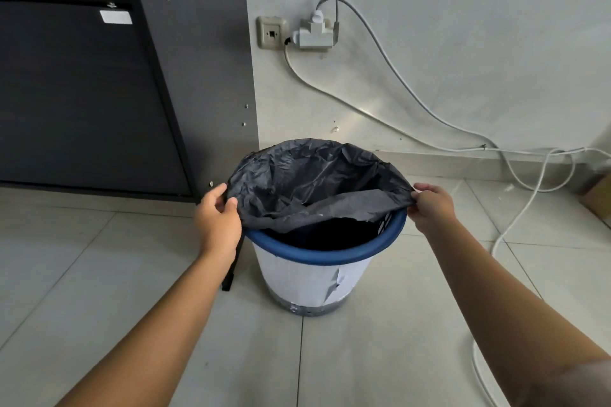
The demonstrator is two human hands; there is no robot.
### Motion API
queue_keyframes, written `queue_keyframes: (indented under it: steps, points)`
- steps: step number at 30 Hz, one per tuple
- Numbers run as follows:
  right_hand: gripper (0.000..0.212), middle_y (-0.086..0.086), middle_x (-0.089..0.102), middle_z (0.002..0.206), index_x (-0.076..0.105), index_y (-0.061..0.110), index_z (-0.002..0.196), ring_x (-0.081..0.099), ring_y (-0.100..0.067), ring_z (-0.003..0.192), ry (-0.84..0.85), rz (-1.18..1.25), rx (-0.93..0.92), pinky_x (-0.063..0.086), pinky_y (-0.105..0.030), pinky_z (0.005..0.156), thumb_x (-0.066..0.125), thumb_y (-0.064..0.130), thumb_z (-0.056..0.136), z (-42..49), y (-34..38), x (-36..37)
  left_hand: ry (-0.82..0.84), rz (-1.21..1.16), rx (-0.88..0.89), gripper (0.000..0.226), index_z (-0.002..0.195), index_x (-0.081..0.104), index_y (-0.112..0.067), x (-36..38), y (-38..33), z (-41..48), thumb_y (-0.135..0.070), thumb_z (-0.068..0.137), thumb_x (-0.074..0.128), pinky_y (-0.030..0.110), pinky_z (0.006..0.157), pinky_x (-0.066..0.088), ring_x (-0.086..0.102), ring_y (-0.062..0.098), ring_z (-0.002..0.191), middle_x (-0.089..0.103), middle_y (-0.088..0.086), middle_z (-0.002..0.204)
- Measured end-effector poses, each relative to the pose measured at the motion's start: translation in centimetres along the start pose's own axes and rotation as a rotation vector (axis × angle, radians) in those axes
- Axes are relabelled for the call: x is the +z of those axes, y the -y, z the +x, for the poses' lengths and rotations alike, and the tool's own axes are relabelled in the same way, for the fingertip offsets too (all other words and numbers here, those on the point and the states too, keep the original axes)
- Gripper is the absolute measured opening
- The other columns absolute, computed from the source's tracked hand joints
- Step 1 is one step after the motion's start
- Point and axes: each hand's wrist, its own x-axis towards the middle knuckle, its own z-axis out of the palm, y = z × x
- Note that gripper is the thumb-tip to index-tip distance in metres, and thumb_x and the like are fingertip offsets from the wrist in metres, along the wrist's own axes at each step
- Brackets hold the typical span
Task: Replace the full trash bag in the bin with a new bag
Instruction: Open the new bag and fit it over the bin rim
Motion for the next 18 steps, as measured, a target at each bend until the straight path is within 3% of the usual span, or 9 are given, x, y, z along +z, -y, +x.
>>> queue_keyframes:
  steps: [3, 5, 7, 9, 11, 14, 16, 18]
  points:
    - [0.009, -0.005, 0.049, 0.073, 0.051, 0.012, 0.086, 0.041, -0.016, 0.054, -0.011, -0.098, -0.051, 0.038, -0.022, 0.041, 0.055, 0.018, 0.090, -0.4, -0.1, -0.3, -0.014, -0.182, -0.068, 0.017, 0.105, 0.057, -0.013, 0.0, 0.0, -1.1, -0.019, 0.089, 0.061, 0.022, 0.068, 0.044, 0.054, 0.014, 0.077, 0.059, 0.002, 0.089]
    - [0.045, -0.005, 0.052, 0.076, 0.053, 0.011, 0.098, 0.045, -0.017, 0.056, 0.064, -0.313, -0.066, 0.039, -0.021, 0.042, 0.074, 0.040, 0.071, -0.2, 0.1, -0.7, 0.031, -0.164, -0.055, 0.015, 0.096, 0.057, -0.014, -0.1, 0.3, -1.9, -0.023, 0.087, 0.064, 0.019, 0.059, 0.040, 0.049, 0.009, 0.065, 0.054, -0.004, 0.076]
    - [0.053, -0.008, 0.052, 0.077, 0.055, 0.006, 0.102, 0.043, -0.018, 0.055, 0.137, -0.459, -0.048, 0.038, -0.024, 0.045, 0.081, 0.032, 0.064, -0.3, 0.5, -0.7, 0.041, -0.129, -0.024, 0.012, 0.098, 0.062, -0.013, -0.1, 0.5, -2.2, -0.017, 0.087, 0.064, 0.013, 0.060, 0.041, 0.052, 0.005, 0.069, 0.057, -0.005, 0.079]
    - [0.040, -0.012, 0.054, 0.081, 0.056, -0.001, 0.107, 0.043, -0.018, 0.055, 0.124, -0.453, -0.049, 0.038, -0.025, 0.045, 0.074, 0.013, 0.074, -0.4, 0.4, -0.4, 0.034, -0.141, -0.029, 0.018, 0.105, 0.063, -0.010, 0.1, 0.6, -1.7, -0.010, 0.088, 0.062, 0.013, 0.071, 0.044, 0.057, 0.010, 0.082, 0.062, 0.001, 0.091]
    - [0.036, -0.015, 0.056, 0.097, 0.053, 0.001, 0.116, 0.051, -0.020, 0.065, 0.070, -0.321, -0.057, 0.043, -0.026, 0.049, 0.064, 0.005, 0.083, -0.2, 0.4, 0.0, 0.036, -0.174, -0.080, 0.021, 0.110, 0.063, -0.008, 0.5, 0.4, -0.8, -0.008, 0.089, 0.060, 0.026, 0.086, 0.049, 0.058, 0.016, 0.094, 0.062, 0.007, 0.104]
    - [0.037, -0.017, 0.051, 0.114, 0.045, 0.007, 0.124, 0.055, -0.025, 0.089, 0.025, 0.036, 0.004, 0.049, -0.032, 0.075, 0.049, -0.006, 0.090, -0.5, 0.5, 0.2, 0.015, -0.206, -0.169, 0.022, 0.111, 0.063, -0.009, 1.3, 0.2, 0.4, -0.005, 0.091, 0.055, 0.039, 0.098, 0.049, 0.058, 0.019, 0.095, 0.060, 0.009, 0.108]
    - [0.042, -0.021, 0.046, 0.119, 0.040, 0.003, 0.130, 0.053, -0.029, 0.098, 0.026, 0.142, 0.026, 0.047, -0.037, 0.084, 0.041, -0.012, 0.091, -0.6, 0.2, 0.0, 0.015, -0.242, -0.222, 0.018, 0.106, 0.058, -0.014, 1.3, 0.3, 0.5, -0.005, 0.092, 0.051, 0.039, 0.096, 0.050, 0.058, 0.018, 0.091, 0.058, 0.008, 0.110]
    - [0.039, -0.022, 0.045, 0.116, 0.042, 0.004, 0.127, 0.054, -0.028, 0.091, 0.029, 0.147, 0.029, 0.047, -0.037, 0.082, 0.038, -0.012, 0.091, -0.9, -0.2, -0.4, 0.042, -0.266, -0.239, 0.015, 0.105, 0.050, -0.018, 1.2, 0.4, -0.2, -0.014, 0.092, 0.056, 0.036, 0.085, 0.052, 0.058, 0.016, 0.087, 0.057, 0.007, 0.108]
